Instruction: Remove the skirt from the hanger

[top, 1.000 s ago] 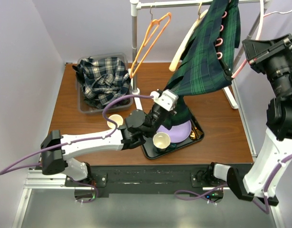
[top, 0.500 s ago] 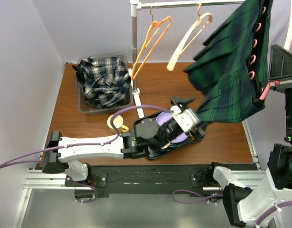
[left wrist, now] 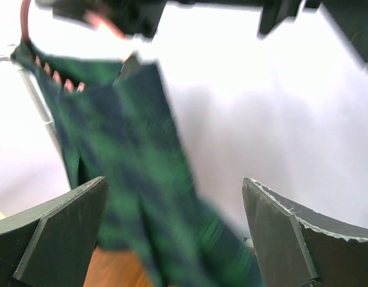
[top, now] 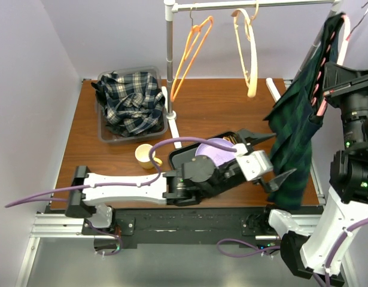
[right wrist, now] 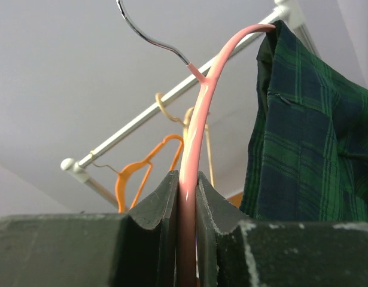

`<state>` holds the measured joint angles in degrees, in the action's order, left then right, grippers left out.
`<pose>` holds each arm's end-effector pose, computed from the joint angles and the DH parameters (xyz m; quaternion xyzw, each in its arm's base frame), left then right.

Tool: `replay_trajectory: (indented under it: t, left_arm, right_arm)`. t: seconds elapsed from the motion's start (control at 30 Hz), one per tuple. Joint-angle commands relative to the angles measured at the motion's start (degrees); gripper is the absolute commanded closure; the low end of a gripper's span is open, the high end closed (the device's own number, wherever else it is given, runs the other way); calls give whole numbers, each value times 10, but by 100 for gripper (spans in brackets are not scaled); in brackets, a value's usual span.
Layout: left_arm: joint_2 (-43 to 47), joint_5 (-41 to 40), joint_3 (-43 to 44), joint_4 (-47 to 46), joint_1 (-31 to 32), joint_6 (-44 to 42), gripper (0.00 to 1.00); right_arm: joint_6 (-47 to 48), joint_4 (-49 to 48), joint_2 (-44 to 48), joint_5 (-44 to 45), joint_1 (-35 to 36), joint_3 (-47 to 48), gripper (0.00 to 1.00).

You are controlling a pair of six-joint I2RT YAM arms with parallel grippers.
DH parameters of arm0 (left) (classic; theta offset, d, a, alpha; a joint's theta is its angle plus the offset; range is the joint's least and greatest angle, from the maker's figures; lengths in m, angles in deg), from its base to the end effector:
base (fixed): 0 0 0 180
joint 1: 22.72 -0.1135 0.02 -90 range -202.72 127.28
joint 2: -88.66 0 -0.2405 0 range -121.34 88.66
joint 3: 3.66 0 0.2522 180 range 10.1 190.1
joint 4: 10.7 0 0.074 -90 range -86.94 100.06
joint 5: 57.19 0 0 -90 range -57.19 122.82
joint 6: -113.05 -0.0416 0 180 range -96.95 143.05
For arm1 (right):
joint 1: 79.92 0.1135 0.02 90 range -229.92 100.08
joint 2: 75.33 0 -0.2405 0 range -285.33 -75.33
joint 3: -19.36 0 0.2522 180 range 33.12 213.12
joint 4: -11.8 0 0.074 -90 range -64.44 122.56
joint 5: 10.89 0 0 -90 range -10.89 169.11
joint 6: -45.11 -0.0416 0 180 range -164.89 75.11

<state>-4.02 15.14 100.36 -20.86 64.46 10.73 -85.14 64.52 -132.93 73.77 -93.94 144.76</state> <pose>0.0315 -0.3832 0.4450 0.3424 0.4562 -0.4278 0.7011 0.0959 -0.0200 0.5801 0.2442 0.5575 0.2075 0.7658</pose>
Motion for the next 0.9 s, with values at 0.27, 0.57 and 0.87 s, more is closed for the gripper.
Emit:
replay_trajectory:
  t: [0.27,0.57,0.87]
  left_arm:
    - [-205,-109,248,42,2,-30,4]
    - [-205,-168,188,24,-21,-21,100]
    - [-91,-178,-76,-65,-86,39,100]
  right_arm:
    - [-6,-103,29,13,-3,-19,100]
    - [-17,-100,7,12,-3,26,100]
    - [-18,-71,-111,69,-3,210,100]
